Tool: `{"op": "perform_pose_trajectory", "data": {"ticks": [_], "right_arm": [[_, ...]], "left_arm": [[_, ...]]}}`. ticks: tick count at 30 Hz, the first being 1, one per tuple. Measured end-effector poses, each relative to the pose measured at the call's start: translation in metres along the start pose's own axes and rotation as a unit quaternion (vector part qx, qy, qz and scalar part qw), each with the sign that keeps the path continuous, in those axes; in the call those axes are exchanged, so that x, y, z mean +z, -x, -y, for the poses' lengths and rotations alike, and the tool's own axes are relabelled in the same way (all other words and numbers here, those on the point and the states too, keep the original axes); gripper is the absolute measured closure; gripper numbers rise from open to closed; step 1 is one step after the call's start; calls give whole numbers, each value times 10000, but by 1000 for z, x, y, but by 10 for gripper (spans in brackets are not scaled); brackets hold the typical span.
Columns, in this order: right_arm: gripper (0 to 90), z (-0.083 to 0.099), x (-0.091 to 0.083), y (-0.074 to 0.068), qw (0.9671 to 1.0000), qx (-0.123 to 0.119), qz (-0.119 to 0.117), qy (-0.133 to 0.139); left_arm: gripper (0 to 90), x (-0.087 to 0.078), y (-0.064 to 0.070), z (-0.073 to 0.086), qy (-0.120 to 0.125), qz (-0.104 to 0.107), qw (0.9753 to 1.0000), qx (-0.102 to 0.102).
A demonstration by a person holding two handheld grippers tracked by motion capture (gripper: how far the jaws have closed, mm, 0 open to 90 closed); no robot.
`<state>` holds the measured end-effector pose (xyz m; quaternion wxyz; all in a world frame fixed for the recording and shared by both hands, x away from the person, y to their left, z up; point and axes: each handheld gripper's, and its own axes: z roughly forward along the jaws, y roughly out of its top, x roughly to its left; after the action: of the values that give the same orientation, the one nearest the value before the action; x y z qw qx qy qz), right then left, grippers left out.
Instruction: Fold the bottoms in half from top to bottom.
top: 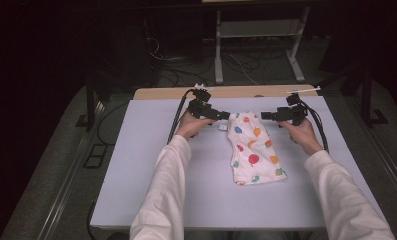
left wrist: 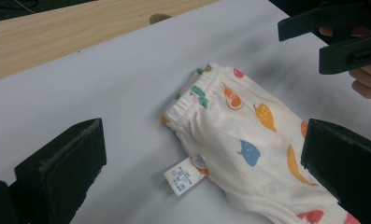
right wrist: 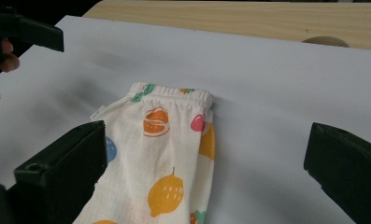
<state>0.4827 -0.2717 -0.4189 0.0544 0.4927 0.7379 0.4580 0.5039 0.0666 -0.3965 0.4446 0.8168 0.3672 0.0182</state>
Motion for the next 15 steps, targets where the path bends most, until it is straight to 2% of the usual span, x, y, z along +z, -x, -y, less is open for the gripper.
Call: {"op": "perform_pose_trajectory", "data": {"ticks": [7, 15], "right_arm": [[0, 0, 6, -4, 10000, -20, 1, -95], [0, 2, 15, -7, 9996, -71, 34, -275]], "left_arm": [[0, 6, -7, 5, -56, 36, 9998, -182], [0, 23, -9, 10, -130, 50, 9993, -348]]}}
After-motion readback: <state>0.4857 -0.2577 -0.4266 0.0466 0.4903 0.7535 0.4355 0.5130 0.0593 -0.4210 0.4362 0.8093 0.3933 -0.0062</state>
